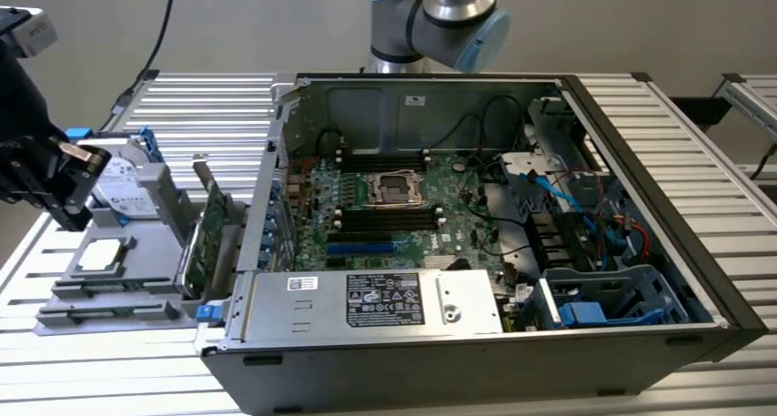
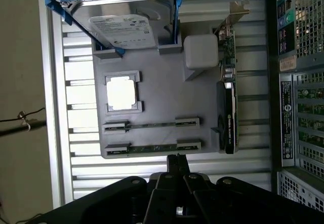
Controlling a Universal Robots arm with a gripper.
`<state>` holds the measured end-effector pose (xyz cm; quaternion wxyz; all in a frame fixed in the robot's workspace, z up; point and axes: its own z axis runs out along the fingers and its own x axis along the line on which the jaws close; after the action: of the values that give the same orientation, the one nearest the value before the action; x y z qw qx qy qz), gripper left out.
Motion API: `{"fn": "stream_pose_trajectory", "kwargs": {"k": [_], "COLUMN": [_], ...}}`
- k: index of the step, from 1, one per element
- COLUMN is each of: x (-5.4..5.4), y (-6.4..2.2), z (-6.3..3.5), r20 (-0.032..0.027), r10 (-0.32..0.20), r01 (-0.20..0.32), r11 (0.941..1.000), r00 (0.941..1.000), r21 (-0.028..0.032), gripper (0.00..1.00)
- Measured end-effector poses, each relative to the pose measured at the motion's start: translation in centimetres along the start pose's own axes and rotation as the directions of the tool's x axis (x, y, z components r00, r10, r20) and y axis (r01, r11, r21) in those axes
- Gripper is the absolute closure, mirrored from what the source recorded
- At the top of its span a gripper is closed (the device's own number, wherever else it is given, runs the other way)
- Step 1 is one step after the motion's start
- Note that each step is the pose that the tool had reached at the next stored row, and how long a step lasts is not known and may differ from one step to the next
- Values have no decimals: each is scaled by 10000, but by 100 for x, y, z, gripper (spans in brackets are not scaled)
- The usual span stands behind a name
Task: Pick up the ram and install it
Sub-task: 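Pick up the ram and move it above insertion slot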
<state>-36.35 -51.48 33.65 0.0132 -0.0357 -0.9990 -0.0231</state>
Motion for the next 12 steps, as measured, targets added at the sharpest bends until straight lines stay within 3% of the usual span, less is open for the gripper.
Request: {"fn": "stream_pose_trajectory", "kwargs": {"k": [6,12], "x": [3,1], "y": [-3,-5], "z": [36,78], "r20": [-47,-100], "r10": [-980,-2059], "r01": [980,2060], "r11": [9952,9785], "r00": [9952,9785], "r21": [25,47], "gripper": [89,89]}}
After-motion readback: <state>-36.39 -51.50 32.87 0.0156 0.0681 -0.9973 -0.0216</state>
